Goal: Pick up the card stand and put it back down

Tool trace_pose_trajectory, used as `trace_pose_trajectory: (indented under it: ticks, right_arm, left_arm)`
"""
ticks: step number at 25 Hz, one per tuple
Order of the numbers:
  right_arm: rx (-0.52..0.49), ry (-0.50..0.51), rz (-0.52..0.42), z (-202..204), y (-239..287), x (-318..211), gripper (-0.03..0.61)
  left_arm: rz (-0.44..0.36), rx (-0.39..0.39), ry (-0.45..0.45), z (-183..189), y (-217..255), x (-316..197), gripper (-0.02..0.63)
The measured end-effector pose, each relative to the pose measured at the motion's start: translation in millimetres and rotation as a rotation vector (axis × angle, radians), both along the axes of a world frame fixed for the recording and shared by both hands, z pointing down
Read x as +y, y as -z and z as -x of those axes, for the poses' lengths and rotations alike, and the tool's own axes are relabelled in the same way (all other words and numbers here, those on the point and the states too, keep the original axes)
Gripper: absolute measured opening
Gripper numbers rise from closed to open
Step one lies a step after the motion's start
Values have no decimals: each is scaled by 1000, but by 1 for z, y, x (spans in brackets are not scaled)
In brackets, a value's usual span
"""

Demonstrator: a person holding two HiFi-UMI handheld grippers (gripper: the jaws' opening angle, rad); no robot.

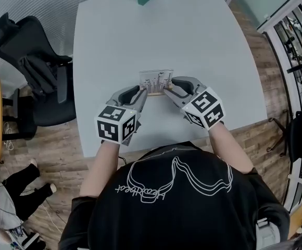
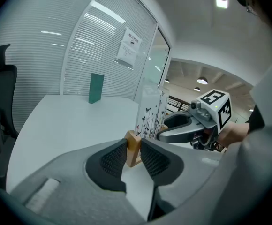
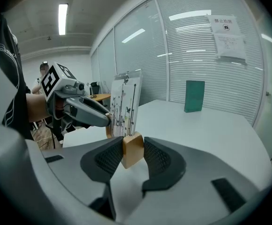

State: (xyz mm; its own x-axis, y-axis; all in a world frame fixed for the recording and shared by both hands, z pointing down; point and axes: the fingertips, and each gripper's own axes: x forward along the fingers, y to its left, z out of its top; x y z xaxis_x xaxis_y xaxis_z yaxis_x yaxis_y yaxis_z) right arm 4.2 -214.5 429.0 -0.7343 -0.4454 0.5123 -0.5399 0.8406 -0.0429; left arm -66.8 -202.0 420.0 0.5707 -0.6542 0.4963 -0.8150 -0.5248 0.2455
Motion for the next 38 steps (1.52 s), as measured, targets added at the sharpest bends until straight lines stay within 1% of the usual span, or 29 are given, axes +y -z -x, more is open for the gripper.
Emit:
trace_pose_trajectory:
  ticks: [8, 15, 18, 24, 32, 38]
  right_arm:
    - [28, 21, 31, 9, -33, -28, 141]
    - [60, 50, 54, 15, -69, -37, 141]
    - [71, 61, 53, 17, -81, -42, 141]
    - [117, 81, 36, 21, -103, -46, 141]
    - [133, 90, 46, 24, -114, -42, 141]
    - [159, 108, 28, 29, -125, -39, 141]
  left_arm:
    - [47, -12, 33, 8, -33, -26, 95]
    - [101, -15, 55, 15, -70, -34, 93]
    - [111, -13, 62, 16, -82, -38, 92]
    - [119, -34, 56, 19, -103, -41, 92]
    - [137, -25, 58, 21, -115, -38, 92]
    - [145, -36, 41, 25, -126, -34, 92]
